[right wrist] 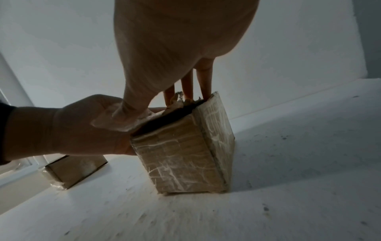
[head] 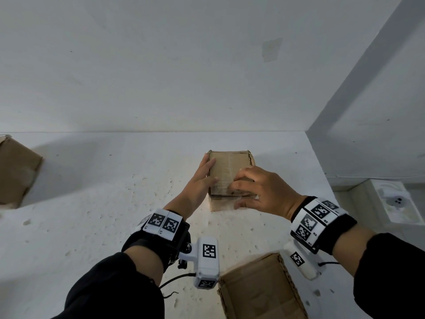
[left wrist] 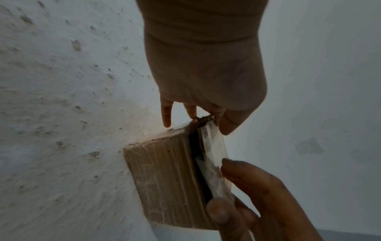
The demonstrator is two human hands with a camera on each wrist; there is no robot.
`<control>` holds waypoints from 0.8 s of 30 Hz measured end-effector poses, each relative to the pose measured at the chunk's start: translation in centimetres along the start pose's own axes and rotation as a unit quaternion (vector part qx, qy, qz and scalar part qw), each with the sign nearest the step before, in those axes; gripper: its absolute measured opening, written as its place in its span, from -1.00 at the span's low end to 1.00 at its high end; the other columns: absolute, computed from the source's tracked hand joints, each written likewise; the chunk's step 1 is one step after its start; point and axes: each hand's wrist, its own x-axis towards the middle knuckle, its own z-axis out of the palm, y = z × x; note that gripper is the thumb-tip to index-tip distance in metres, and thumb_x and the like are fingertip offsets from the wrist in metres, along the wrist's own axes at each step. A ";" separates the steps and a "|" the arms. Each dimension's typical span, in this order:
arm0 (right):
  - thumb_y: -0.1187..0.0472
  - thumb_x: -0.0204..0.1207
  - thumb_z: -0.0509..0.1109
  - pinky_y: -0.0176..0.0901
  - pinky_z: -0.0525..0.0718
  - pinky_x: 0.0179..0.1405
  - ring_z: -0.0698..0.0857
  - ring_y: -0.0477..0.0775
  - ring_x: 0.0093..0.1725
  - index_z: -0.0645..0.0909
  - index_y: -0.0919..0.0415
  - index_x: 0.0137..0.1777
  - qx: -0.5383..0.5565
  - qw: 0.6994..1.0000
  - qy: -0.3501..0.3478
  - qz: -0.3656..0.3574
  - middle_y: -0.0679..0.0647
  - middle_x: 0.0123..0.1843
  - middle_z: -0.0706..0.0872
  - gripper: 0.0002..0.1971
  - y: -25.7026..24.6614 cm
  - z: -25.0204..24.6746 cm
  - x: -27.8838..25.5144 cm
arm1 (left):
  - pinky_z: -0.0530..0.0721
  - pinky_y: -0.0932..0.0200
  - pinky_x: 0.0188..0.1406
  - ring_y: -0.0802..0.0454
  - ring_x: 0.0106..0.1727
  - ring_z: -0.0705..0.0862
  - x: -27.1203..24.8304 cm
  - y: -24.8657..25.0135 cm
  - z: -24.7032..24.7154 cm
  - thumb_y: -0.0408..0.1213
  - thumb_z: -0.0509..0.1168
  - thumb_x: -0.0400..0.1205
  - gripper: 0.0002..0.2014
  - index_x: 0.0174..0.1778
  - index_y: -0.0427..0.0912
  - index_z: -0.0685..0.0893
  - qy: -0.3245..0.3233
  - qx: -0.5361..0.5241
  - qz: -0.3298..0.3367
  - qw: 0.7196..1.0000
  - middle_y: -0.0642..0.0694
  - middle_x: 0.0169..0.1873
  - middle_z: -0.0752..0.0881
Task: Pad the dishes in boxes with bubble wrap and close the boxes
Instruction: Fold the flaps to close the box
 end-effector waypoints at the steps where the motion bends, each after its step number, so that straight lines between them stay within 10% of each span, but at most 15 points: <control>1: -0.30 0.44 0.30 -0.02 0.74 -0.29 0.65 0.07 0.02 0.70 0.00 0.13 -0.009 1.000 -0.010 -0.005 0.05 0.03 0.66 -0.54 0.0 0.0 -0.1 | 0.37 0.23 0.44 0.19 0.63 0.10 0.0 -0.1 0.0 -0.51 0.07 0.69 -0.40 0.65 -0.08 0.17 0.001 0.003 0.001 1.000 0.26 0.64 -0.02; 4: -0.37 0.37 0.30 0.07 0.66 0.10 0.63 0.13 0.13 0.71 -0.04 0.14 -0.060 0.997 -0.043 -0.029 0.09 0.13 0.66 -0.48 0.6 0.3 -0.7 | 0.44 0.60 0.13 0.33 0.55 0.06 0.2 -0.8 0.0 -0.56 0.16 0.63 -0.34 0.64 -0.10 0.18 0.003 0.038 0.017 0.999 0.24 0.64 -0.02; 7: -0.43 0.35 0.22 0.25 0.41 0.37 0.55 0.14 0.31 0.67 -0.13 0.21 -0.107 0.989 -0.088 -0.050 0.09 0.26 0.62 -0.44 1.4 0.6 -1.2 | 0.28 0.49 0.37 0.26 0.63 -0.01 0.5 -1.8 -0.5 -0.56 0.30 0.55 -0.22 0.65 -0.11 0.14 0.001 0.142 0.046 0.989 0.19 0.65 -0.06; 13: -0.37 0.46 0.23 0.28 0.38 0.39 0.36 0.21 0.48 0.46 -0.35 0.36 -0.181 0.969 -0.130 -0.103 0.06 0.43 0.47 -0.53 2.6 0.7 -1.6 | 0.37 -0.11 0.54 0.16 0.67 -0.05 0.8 -3.2 -1.2 -0.52 0.41 0.51 -0.14 0.65 -0.10 0.09 -0.001 0.234 0.097 0.967 0.11 0.66 -0.11; 24: -0.29 0.43 0.31 0.67 0.21 0.32 0.16 0.49 0.58 0.35 -0.40 0.44 -0.263 0.953 -0.127 -0.082 0.17 0.62 0.18 -0.45 0.7 2.8 -0.4 | 0.37 -0.15 0.54 0.16 0.67 -0.04 1.0 -3.9 -1.3 -0.54 0.39 0.52 -0.16 0.64 -0.09 0.11 0.006 0.209 0.119 0.971 0.18 0.62 -0.07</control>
